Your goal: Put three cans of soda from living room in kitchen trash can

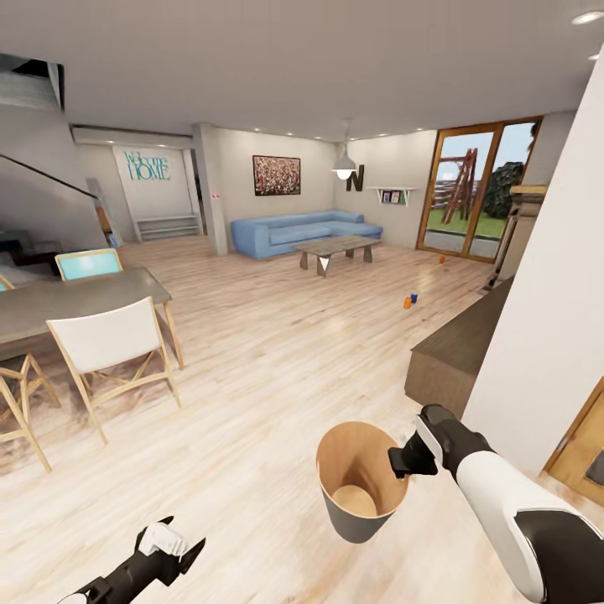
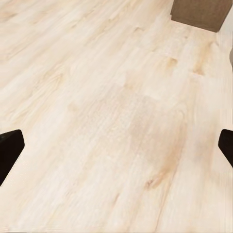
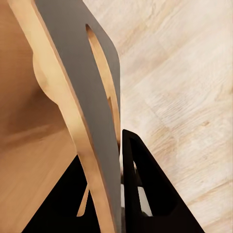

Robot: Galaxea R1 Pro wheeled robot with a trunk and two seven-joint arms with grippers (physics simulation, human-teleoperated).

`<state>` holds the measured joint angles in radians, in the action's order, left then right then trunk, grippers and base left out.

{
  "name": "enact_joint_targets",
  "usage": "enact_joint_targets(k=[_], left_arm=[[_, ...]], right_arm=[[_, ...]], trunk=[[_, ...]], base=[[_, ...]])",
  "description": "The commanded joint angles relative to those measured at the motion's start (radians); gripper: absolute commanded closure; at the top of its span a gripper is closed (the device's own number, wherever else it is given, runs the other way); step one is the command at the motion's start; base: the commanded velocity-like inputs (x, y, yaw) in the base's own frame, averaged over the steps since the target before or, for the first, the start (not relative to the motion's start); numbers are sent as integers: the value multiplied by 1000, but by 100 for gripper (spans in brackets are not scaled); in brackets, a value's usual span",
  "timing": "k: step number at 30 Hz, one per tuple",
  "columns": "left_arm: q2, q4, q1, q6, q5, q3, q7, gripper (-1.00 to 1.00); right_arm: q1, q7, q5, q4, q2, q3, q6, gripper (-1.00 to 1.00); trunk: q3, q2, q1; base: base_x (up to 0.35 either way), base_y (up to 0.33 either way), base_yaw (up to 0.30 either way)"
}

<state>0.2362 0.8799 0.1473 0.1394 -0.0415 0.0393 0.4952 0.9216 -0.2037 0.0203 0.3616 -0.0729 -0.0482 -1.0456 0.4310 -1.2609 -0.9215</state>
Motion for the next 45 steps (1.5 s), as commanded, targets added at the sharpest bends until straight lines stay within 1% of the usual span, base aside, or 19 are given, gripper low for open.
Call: enact_joint_targets(k=[1, 5, 10, 26, 29, 33, 41, 45], left_arm=[[0, 0, 0, 1, 0, 0, -9, -100], [-1, 0, 0, 2, -4, 0, -33, -100], [2, 0, 0, 2, -9, -2, -39, -100], [-1, 1, 0, 1, -11, -2, -44, -100], [-2, 1, 0, 1, -10, -2, -44, -100], [-2, 1, 0, 1, -9, -2, -44, -100], [-2, -1, 0, 0, -4, -2, -44, -100], [-2, -1, 0, 0, -3, -2, -44, -100]], right_arm=[[0, -7, 23, 0, 1, 4, -2, 100], [0, -7, 23, 1, 0, 3, -2, 100], [0, -7, 23, 3, -1, 2, -2, 100], [-1, -7, 23, 10, -2, 2, 4, 100], [-1, -7, 23, 10, -2, -7, 7, 100], [-1, -7, 23, 10, -2, -33, 10, 100], [-2, -7, 23, 10, -3, -43, 12, 100], [-3, -9, 23, 7, -2, -45, 60, 100]], trunk=[[0, 0, 0], [0, 0, 0], [0, 0, 0], [0, 0, 0], [0, 0, 0], [0, 0, 0], [0, 0, 0], [0, 0, 0]], base=[[0, 0, 0], [9, 6, 0], [142, 99, 0], [278, 167, 0], [303, 156, 0], [309, 137, 0], [321, 50, 0], [322, -77, 0]])
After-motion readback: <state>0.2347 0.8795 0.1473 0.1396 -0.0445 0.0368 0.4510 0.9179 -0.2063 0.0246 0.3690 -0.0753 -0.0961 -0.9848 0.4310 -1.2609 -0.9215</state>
